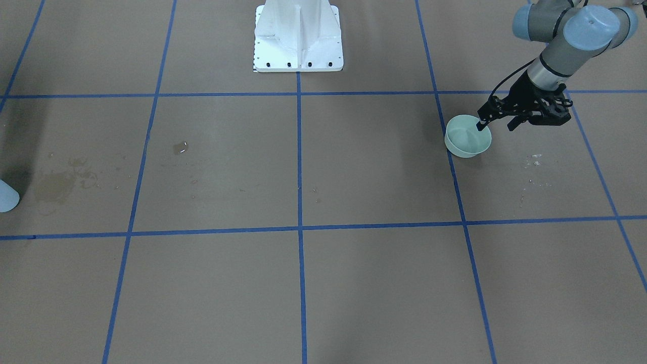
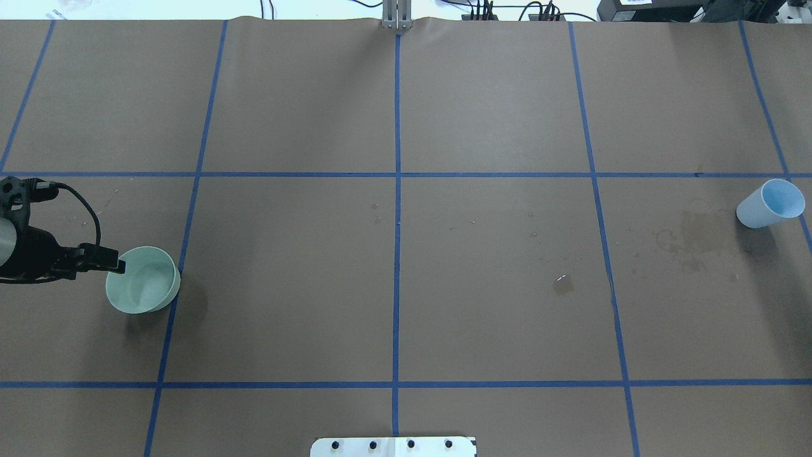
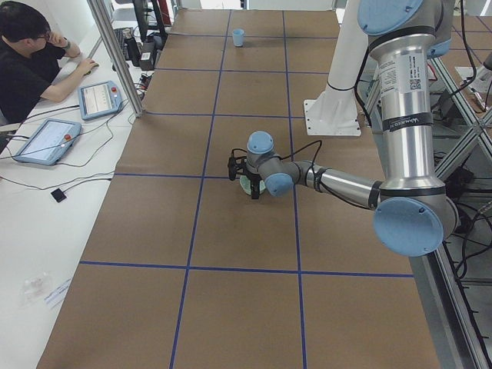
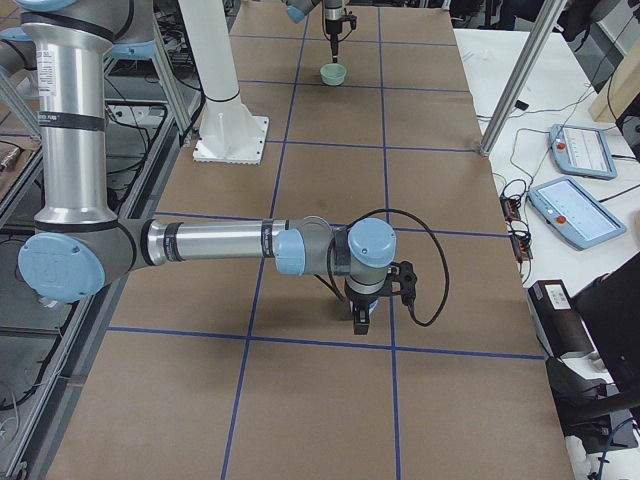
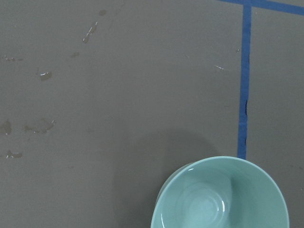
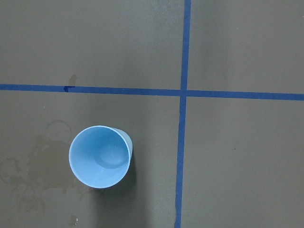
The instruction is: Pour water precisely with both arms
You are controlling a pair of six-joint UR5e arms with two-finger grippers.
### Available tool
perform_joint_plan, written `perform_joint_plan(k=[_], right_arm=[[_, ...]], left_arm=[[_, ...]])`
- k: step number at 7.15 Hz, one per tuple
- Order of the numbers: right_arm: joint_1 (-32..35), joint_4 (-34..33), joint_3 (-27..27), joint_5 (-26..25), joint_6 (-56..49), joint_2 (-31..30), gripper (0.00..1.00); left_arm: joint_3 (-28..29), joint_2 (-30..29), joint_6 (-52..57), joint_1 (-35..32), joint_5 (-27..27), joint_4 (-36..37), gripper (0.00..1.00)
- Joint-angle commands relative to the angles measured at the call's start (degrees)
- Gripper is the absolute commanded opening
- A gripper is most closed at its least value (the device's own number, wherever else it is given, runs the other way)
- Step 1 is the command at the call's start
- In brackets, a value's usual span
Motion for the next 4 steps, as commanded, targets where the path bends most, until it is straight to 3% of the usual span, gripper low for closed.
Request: perform_joint_plan(k=[1,3,4], right_arm=[[0.06,0.0,0.02,0.0,-0.09,-0.01,0.99],[0.06,0.0,-0.07,0.0,-0.09,-0.01,0.99],[0.06,0.0,-0.07,0.0,-0.09,-0.18,0.99]], left_arm=[[1.66,-0.51,-0.03,2.02,1.71,-0.48,0.99],[4.38,-0.69,-0.9,3.34,3.2,-3.98,0.95],[4.39,-0.87,-4.13,4.22,3.21,-5.04,0.61]])
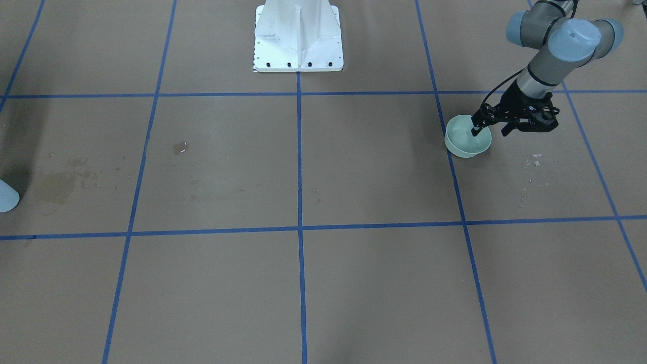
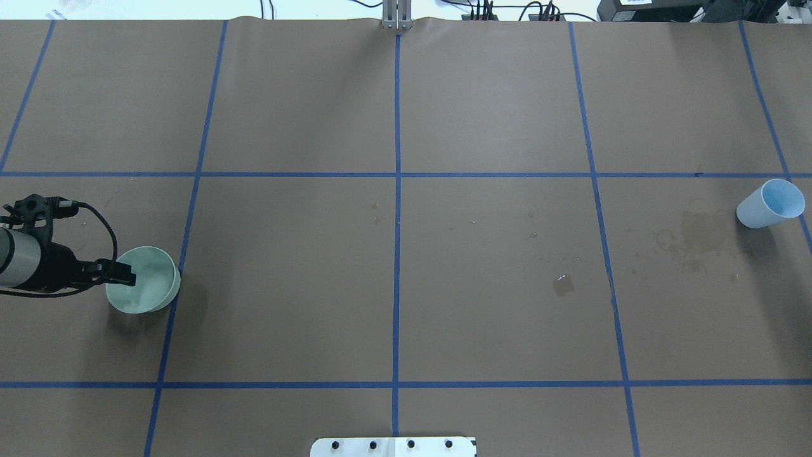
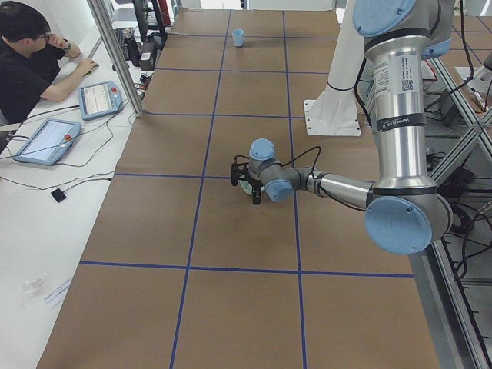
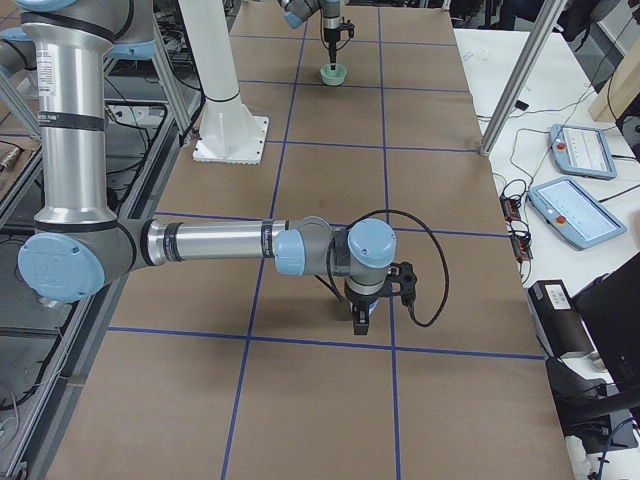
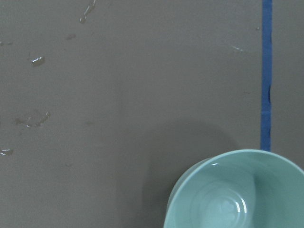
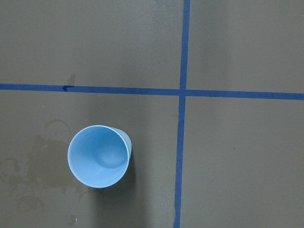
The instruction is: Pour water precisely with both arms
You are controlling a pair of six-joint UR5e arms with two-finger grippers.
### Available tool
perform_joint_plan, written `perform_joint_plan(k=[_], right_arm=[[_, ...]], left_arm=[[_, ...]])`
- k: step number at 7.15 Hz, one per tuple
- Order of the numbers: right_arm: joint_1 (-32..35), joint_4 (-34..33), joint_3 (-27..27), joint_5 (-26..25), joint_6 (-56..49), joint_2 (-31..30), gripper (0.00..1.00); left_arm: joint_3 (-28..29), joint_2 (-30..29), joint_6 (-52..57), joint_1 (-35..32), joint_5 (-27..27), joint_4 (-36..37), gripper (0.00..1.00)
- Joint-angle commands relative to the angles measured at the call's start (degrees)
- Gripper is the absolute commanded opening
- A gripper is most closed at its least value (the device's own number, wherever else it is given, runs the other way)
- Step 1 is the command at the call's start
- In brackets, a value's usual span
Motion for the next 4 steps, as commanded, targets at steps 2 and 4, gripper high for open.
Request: perform_joint_plan(k=[2,4], right_arm=[[0.18,0.0,0.08,0.0,0.0,-0.12,0.99],[0.36,0.0,0.08,0.0,-0.09,0.05,0.99]], left_arm=[[0.13,-0.18,-3.11,1.31,0.28,-2.07,0.0],[-0.31,-0.36,-3.54,1.22,-0.94,-1.63,0.0]])
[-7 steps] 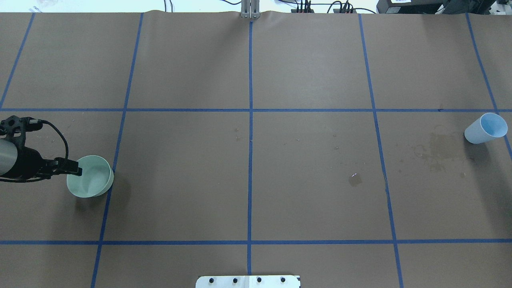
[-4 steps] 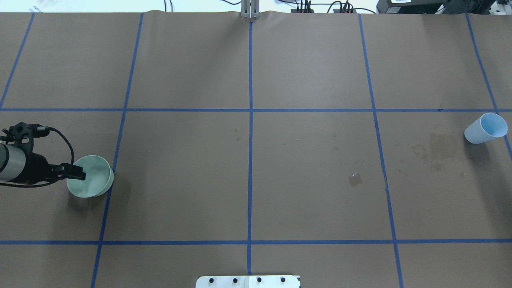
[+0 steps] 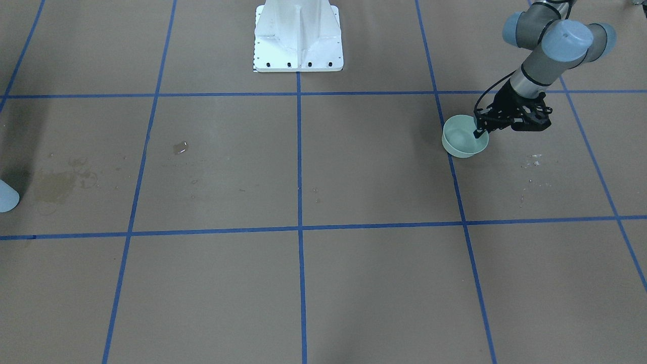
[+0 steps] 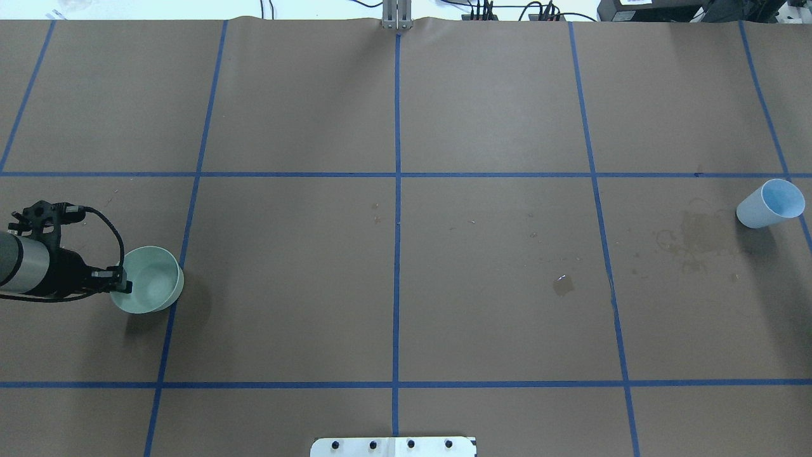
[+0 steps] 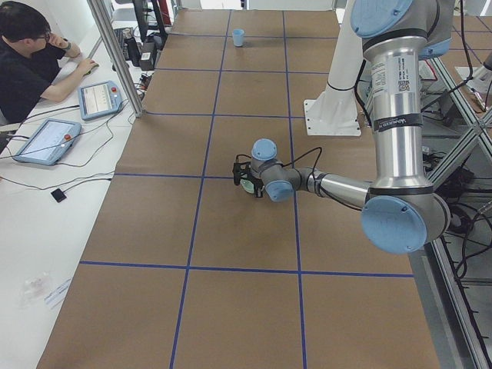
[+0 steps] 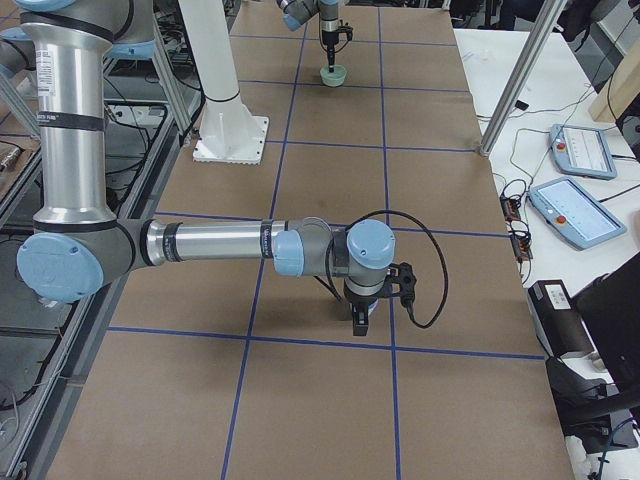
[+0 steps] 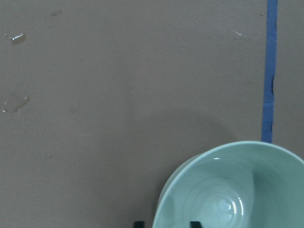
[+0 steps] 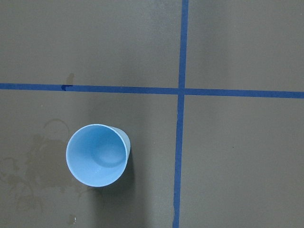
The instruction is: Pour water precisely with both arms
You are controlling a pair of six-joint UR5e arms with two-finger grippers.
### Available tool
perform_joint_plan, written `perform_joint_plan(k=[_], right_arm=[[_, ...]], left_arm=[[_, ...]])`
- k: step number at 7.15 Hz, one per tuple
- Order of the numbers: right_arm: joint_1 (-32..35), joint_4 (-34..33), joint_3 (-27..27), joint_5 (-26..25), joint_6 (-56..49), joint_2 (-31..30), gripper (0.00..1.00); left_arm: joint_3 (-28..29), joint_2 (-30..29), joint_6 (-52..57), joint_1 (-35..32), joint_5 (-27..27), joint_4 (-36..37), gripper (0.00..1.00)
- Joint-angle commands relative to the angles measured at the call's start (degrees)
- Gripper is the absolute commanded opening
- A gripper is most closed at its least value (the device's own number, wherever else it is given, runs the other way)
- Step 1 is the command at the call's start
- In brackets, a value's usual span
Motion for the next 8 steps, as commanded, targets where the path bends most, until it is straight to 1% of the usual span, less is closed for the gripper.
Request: perform_joint_plan(k=[1,2,3,4,5,6,7,8], right_arm=[[0.08,0.0,0.1,0.0,-0.07,0.14,0.99],[0.08,0.0,0.1,0.0,-0.07,0.14,0.99],[0.08,0.0,0.1,0.0,-0.15,0.14,0.99],[0.08,0.0,0.1,0.0,-0.15,0.14,0.99],[0.08,0.0,0.27,0.0,-0.15,0.14,0.99],[0.08,0.0,0.28,0.0,-0.15,0.05,0.99],[0.08,0.0,0.19,0.0,-0.15,-0.04,0.99],[0.08,0.0,0.1,-0.09,-0.24,0.05,0.99]], left_arm=[[-2.37,-0.06,-0.53,-0.55,-5.62,1.5,0.0],[-7.53,-0.23,-0.62,-4.04,-10.63,7.95,0.0],[-13.32,-5.02,-0.62,-7.38,-14.6,19.59,0.0],[-16.43,-13.51,-0.71,-8.11,-14.99,32.06,0.0],[-16.02,-26.38,-2.8,-8.03,-14.82,46.02,0.0],[-13.76,-37.39,-6.56,-6.98,-14.2,54.52,0.0],[-9.9,-43.94,-12.95,-3.06,-9.93,54.86,0.0],[-4.82,-49.48,-16.93,0.55,-5.63,54.43,0.0]])
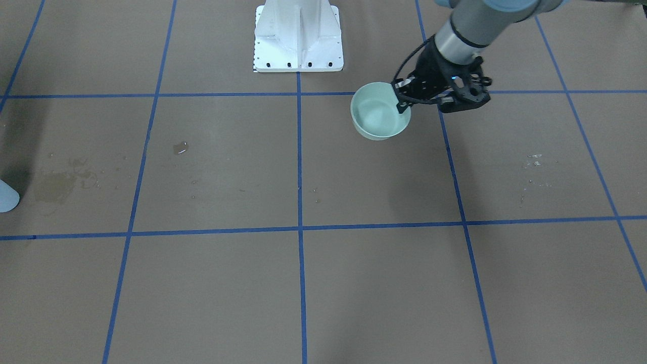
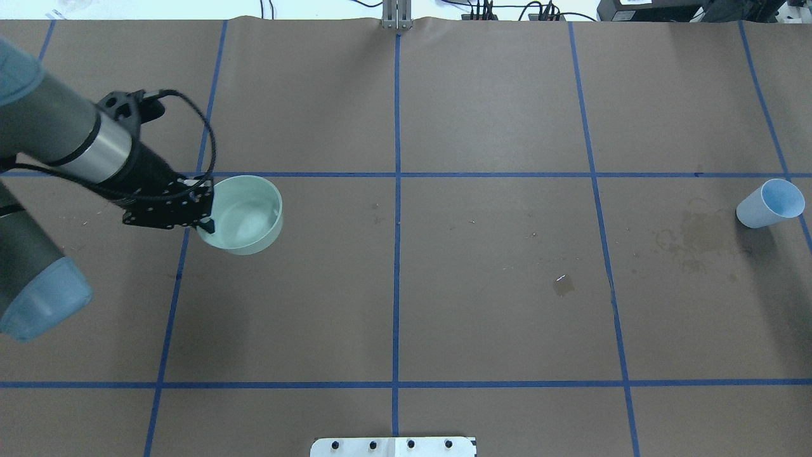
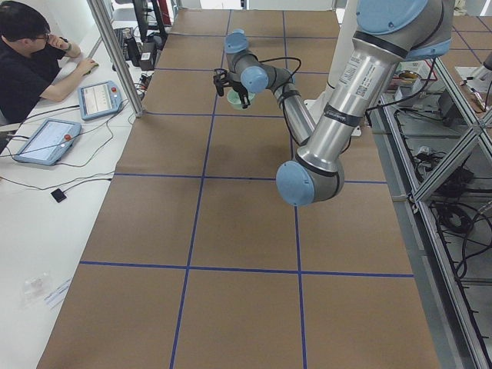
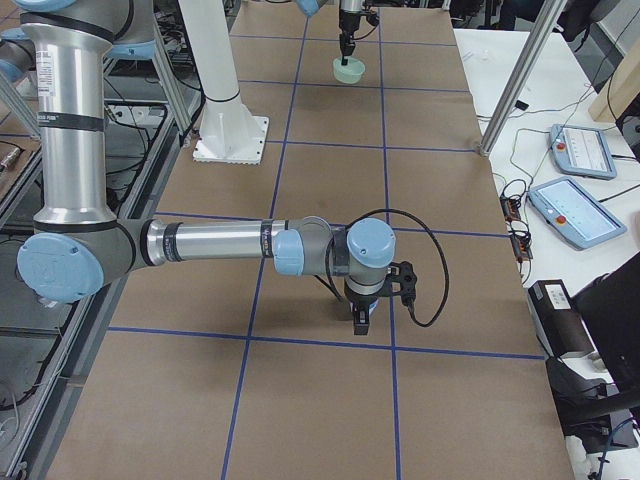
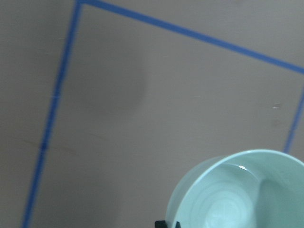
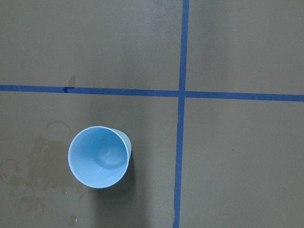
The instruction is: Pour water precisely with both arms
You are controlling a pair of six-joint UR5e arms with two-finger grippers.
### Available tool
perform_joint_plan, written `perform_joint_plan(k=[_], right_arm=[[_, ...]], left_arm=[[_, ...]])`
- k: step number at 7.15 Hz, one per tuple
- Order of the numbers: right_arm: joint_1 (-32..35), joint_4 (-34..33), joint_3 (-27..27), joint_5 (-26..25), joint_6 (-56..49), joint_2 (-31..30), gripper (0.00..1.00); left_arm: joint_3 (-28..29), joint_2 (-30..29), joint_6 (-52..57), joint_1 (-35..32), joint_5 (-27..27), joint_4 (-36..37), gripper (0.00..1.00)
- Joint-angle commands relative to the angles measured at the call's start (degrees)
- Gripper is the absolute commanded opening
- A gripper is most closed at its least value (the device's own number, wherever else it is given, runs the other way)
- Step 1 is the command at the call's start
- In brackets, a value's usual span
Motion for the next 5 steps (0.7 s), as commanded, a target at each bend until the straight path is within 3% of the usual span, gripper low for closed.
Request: perform_joint_plan(k=[1,3,5], right_arm=[[0.0,0.0,-0.1,-0.07,-0.07,0.1,0.99],[0.0,0.0,0.08,-0.07,0.02,0.11,0.99],[0.0,0.0,0.34,0.02,0.02,0.11,0.99]], left_arm=[[10.88,-12.0,-8.8,6.99,8.39,-1.2,0.0],[22.04,-12.56,-13.56,10.17,14.82,-15.31,0.0],[28.49,-12.47,-13.58,10.53,16.33,-21.52,0.0]])
